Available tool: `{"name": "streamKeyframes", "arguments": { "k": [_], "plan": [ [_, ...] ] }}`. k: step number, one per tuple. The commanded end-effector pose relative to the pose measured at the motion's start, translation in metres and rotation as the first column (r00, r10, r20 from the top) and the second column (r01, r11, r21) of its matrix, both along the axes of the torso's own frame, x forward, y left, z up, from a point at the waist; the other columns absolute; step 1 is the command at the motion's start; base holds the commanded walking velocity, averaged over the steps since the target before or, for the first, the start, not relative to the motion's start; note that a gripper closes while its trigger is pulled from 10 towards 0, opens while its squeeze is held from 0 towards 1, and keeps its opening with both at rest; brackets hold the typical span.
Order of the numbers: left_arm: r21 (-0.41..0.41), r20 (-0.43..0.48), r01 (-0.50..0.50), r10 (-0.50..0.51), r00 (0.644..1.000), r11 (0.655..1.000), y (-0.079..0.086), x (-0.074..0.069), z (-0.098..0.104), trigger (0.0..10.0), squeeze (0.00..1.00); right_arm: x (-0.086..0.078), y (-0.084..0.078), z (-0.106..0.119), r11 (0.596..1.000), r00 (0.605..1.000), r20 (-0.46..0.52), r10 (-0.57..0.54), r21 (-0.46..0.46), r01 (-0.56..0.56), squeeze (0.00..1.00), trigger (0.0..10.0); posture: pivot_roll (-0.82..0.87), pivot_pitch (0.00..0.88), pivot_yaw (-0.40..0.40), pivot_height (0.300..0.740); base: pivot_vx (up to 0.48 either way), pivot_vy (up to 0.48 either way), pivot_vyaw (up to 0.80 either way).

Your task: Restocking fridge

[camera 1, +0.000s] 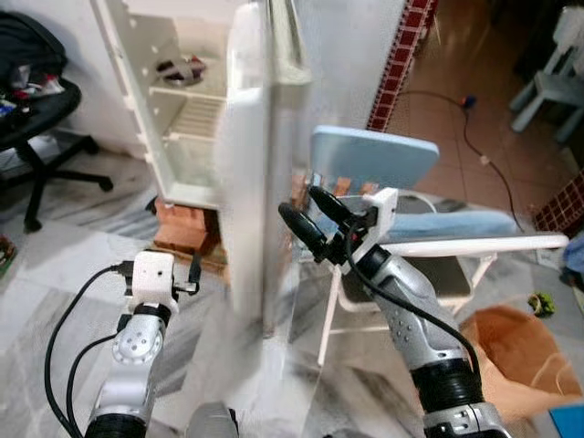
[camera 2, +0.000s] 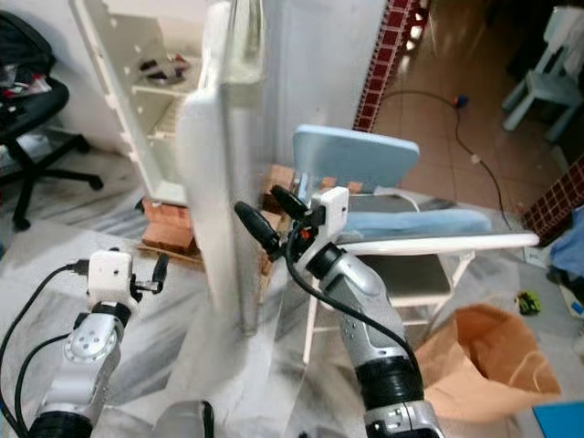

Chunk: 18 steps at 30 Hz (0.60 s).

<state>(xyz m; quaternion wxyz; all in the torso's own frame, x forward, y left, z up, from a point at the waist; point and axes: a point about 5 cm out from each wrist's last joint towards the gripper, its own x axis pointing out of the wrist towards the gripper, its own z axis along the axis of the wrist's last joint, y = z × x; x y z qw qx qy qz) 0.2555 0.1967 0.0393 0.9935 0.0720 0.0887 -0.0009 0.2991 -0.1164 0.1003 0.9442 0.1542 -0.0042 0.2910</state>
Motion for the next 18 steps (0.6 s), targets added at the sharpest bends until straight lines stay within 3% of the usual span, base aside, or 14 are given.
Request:
{"name": "streamKeyframes", "arguments": {
  "k": [1, 2, 5, 14, 15, 18],
  "plan": [
    [-0.004, 0.01, 0.012, -0.012, 1.0, 1.0, -0.002, 0.002, 0.004, 10.0, 0.0, 0.001, -0.015, -0.004, 0.995, 0.996, -0.001, -0.092, -0.029, 0.092, 0.0, 10.0, 0.06, 0.005, -0.052, 0.74, 0.0, 0.0, 0.0],
    [-0.007, 0.007, 0.015, -0.015, 1.0, 1.0, -0.003, 0.001, 0.003, 10.0, 0.0, -0.001, -0.028, -0.008, 0.983, 0.984, -0.032, -0.175, -0.055, 0.173, 0.0, 10.0, 0.06, 0.003, -0.052, 0.74, 0.0, 0.0, 0.0],
    [-0.012, 0.001, 0.022, -0.022, 1.0, 1.0, -0.005, 0.0, 0.001, 10.0, 0.0, -0.008, -0.042, -0.018, 0.956, 0.959, -0.064, -0.275, -0.125, 0.266, 0.0, 10.0, 0.06, 0.0, -0.052, 0.74, 0.0, 0.0, 0.0],
    [-0.054, -0.029, 0.019, -0.02, 0.999, 0.998, -0.006, -0.002, -0.004, 10.0, 0.0, -0.022, -0.048, -0.031, 0.893, 0.906, -0.031, -0.423, -0.185, 0.41, 0.0, 10.0, 0.04, 0.0, -0.05, 0.74, 0.0, 0.0, 0.0],
    [-0.052, -0.027, 0.026, -0.027, 0.999, 0.998, -0.006, 0.0, -0.002, 10.0, 0.0, -0.024, -0.051, -0.032, 0.868, 0.887, -0.02, -0.462, -0.213, 0.448, 0.0, 10.0, 0.04, 0.0, -0.048, 0.74, 0.0, 0.48, 0.0],
    [-0.071, -0.025, 0.02, -0.021, 0.999, 0.997, -0.008, 0.003, 0.0, 10.0, 0.0, -0.025, -0.052, -0.032, 0.845, 0.866, -0.011, -0.5, -0.225, 0.486, 0.0, 10.0, 0.03, 0.0, -0.045, 0.74, 0.0, 0.48, 0.0]
  ]
}}
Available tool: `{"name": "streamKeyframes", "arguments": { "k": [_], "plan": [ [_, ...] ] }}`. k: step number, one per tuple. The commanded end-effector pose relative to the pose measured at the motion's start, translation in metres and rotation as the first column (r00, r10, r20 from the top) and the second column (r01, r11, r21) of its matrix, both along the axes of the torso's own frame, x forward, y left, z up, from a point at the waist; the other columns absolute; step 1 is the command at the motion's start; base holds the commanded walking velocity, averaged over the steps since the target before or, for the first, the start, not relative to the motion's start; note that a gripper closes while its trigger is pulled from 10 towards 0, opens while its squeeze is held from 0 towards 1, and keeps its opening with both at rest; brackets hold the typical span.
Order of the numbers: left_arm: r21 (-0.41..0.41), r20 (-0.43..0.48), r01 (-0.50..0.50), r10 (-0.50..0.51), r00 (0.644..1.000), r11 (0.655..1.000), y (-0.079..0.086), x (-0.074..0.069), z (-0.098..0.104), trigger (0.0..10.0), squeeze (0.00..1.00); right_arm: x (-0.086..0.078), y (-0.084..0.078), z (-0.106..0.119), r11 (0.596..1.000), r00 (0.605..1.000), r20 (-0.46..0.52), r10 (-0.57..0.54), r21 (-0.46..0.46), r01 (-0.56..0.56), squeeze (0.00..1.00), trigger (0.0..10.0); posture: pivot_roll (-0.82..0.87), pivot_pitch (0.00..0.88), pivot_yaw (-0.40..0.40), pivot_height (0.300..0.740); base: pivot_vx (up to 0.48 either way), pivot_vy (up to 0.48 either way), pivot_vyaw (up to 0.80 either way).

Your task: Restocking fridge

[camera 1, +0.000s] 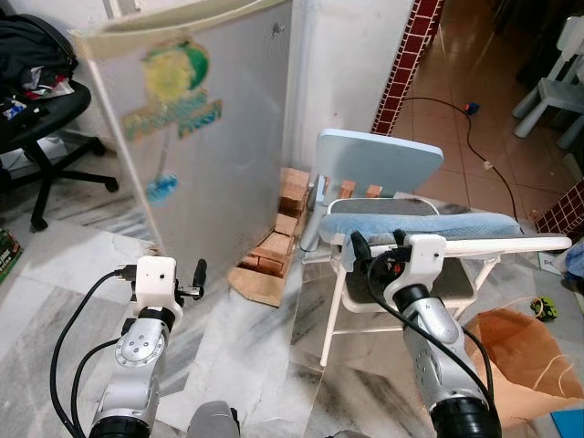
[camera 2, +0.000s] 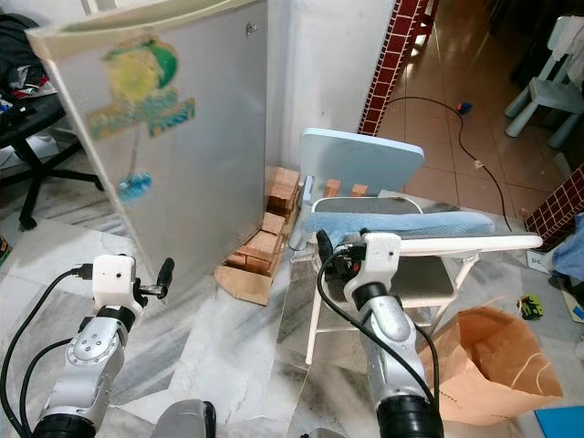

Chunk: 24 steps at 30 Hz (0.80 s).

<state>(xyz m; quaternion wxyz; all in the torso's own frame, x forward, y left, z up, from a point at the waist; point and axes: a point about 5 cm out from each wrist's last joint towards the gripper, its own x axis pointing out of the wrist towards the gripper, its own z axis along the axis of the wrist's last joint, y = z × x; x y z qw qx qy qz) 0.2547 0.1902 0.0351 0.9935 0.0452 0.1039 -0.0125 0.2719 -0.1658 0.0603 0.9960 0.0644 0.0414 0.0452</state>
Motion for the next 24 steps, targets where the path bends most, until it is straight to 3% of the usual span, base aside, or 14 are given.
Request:
{"name": "streamKeyframes", "arguments": {
  "k": [1, 10, 24],
  "plan": [
    [-0.016, 0.007, 0.004, -0.004, 1.0, 1.0, -0.001, 0.004, 0.004, 10.0, 0.0, 0.002, -0.003, 0.008, 0.999, 0.999, 0.041, -0.028, -0.017, 0.029, 0.0, 10.0, 0.03, 0.0, -0.045, 0.74, 0.0, 0.48, 0.0],
    [-0.021, 0.014, 0.033, -0.033, 0.999, 0.999, -0.008, 0.009, 0.005, 10.0, 0.0, 0.004, 0.001, 0.016, 0.999, 0.996, 0.079, -0.046, 0.001, 0.046, 0.0, 10.0, 0.01, 0.0, -0.043, 0.74, 0.0, 0.48, 0.0],
    [-0.039, 0.02, 0.021, -0.02, 1.0, 0.999, -0.004, 0.012, 0.004, 10.0, 0.0, 0.007, 0.004, 0.021, 0.999, 0.996, 0.089, -0.029, -0.013, 0.03, 0.0, 10.0, 0.0, 0.0, -0.042, 0.74, 0.0, 0.48, 0.0]
  ]
}}
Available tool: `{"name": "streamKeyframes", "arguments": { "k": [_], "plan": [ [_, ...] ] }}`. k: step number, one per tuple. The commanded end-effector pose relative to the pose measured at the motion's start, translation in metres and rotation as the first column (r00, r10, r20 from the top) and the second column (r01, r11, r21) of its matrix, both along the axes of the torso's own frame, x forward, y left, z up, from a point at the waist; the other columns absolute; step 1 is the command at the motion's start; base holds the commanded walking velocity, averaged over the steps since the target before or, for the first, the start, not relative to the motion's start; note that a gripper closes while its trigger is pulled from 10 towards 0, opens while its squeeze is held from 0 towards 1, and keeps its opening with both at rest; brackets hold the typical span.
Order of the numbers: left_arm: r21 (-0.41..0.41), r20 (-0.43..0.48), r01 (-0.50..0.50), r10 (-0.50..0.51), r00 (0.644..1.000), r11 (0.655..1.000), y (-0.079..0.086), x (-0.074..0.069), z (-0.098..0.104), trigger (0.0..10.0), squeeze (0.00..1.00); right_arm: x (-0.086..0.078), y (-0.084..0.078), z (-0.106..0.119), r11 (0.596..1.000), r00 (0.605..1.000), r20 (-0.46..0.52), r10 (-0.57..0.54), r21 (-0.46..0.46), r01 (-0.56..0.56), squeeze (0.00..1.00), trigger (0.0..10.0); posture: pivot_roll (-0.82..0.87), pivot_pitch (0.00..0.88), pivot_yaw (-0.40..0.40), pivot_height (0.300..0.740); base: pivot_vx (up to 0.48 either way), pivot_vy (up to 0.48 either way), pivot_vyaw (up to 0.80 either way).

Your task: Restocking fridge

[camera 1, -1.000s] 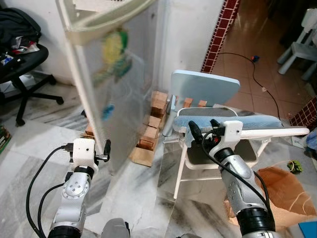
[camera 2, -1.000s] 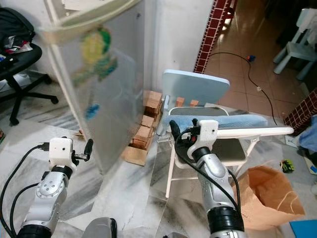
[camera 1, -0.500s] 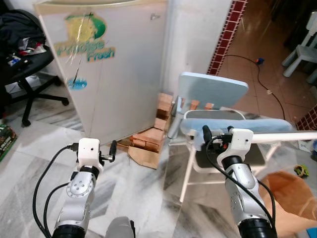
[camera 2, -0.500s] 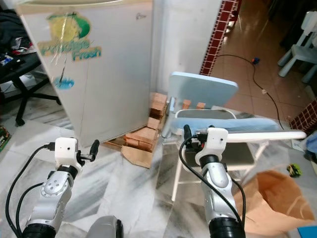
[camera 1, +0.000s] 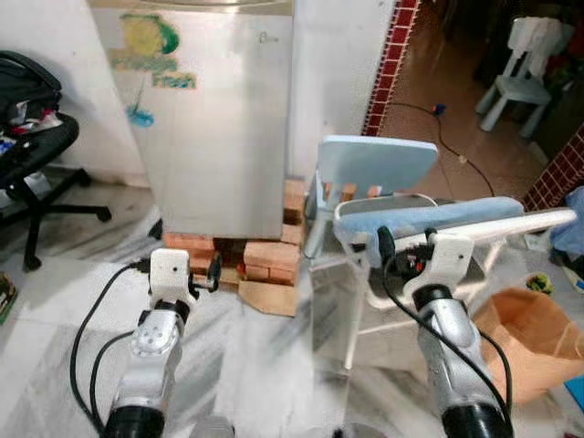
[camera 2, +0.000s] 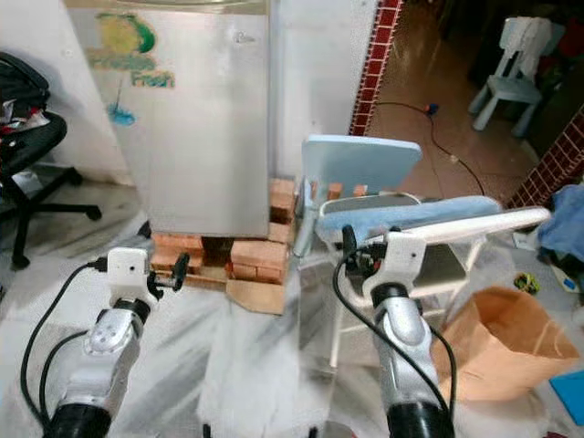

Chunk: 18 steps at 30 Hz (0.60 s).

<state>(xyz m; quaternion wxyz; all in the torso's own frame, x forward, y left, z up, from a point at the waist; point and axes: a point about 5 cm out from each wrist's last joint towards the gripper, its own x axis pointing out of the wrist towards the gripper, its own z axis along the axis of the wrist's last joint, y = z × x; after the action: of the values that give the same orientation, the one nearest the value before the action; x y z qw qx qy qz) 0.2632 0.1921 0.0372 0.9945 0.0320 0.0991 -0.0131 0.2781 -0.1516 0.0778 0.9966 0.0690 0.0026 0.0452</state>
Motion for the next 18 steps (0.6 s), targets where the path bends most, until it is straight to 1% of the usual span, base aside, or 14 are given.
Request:
{"name": "streamKeyframes", "arguments": {
  "k": [1, 3, 5, 6, 8, 12, 18],
  "plan": [
    [-0.012, 0.009, 0.023, -0.023, 1.0, 1.0, -0.005, 0.004, 0.002, 10.0, 0.0, 0.001, -0.011, 0.003, 0.999, 1.0, 0.01, -0.022, -0.025, 0.022, 0.0, 10.0, 0.0, 0.0, -0.041, 0.74, 0.0, 0.48, 0.0],
    [-0.012, 0.004, 0.023, -0.023, 1.0, 1.0, -0.003, 0.004, 0.002, 10.0, 0.0, 0.001, -0.014, 0.002, 0.999, 1.0, 0.006, -0.025, -0.034, 0.025, 0.0, 10.0, 0.0, 0.0, -0.041, 0.74, 0.0, 0.48, 0.0],
    [-0.022, -0.015, 0.049, -0.049, 0.999, 0.999, 0.0, 0.006, 0.002, 10.0, 0.0, 0.0, -0.016, 0.001, 0.999, 0.999, 0.0, -0.032, -0.031, 0.032, 0.0, 10.0, 0.0, 0.0, -0.039, 0.74, 0.0, 0.48, 0.0],
    [-0.01, -0.008, 0.037, -0.037, 0.999, 0.999, 0.005, 0.008, 0.004, 10.0, 0.0, 0.001, -0.018, 0.001, 0.999, 0.999, -0.001, -0.035, -0.029, 0.035, 0.0, 10.0, 0.0, 0.0, -0.039, 0.74, 0.0, 0.48, -0.41],
    [0.002, 0.004, 0.025, -0.025, 1.0, 1.0, 0.007, 0.009, 0.005, 10.0, 0.0, 0.0, -0.018, 0.001, 0.999, 0.999, -0.001, -0.037, -0.029, 0.037, 0.0, 10.0, 0.0, 0.0, -0.039, 0.74, 0.0, 0.48, -0.49],
    [0.001, 0.008, 0.022, -0.022, 1.0, 1.0, 0.008, 0.012, 0.007, 10.0, 0.0, 0.0, -0.015, 0.001, 0.999, 0.999, -0.005, -0.033, -0.026, 0.032, 0.0, 10.0, 0.0, 0.0, -0.037, 0.74, 0.0, 0.48, -0.5],
    [-0.001, 0.021, 0.022, -0.022, 1.0, 1.0, 0.007, 0.014, 0.009, 10.0, 0.0, 0.001, -0.012, 0.0, 0.999, 1.0, -0.005, -0.02, -0.026, 0.02, 0.0, 10.0, 0.0, 0.0, -0.04, 0.74, 0.0, 0.48, -0.8]
  ]
}}
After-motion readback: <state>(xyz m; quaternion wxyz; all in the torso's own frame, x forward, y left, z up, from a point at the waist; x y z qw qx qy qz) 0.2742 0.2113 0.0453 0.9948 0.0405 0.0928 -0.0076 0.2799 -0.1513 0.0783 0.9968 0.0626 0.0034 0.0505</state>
